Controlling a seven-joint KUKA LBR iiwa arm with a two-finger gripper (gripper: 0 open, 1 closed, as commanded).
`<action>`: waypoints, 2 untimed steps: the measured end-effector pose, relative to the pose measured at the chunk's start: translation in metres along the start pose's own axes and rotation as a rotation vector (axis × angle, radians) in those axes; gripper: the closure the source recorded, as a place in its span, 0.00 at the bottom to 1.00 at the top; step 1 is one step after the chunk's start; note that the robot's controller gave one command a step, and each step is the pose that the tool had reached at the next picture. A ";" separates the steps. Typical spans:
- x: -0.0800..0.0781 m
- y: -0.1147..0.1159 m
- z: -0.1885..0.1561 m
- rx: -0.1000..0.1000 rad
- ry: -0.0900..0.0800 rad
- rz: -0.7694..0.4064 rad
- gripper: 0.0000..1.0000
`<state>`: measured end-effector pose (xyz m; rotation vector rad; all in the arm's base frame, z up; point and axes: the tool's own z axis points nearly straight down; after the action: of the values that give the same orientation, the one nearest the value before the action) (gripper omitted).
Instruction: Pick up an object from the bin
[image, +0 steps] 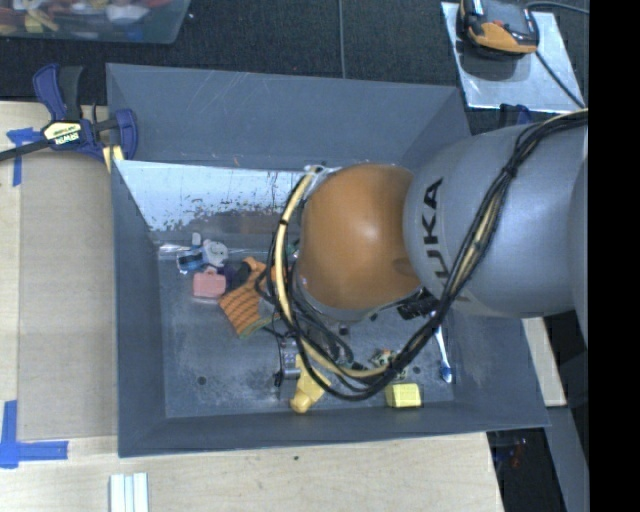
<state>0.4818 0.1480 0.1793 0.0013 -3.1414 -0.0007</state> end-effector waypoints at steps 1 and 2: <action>-0.001 0.000 -0.001 0.000 -0.002 0.001 0.00; -0.065 -0.056 0.055 0.000 -0.007 -0.202 0.00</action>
Offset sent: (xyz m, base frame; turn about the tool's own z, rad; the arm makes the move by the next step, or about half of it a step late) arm 0.1194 -0.1071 -0.1093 -0.3789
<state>0.5468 0.0924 0.1241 0.3187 -3.1324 -0.0005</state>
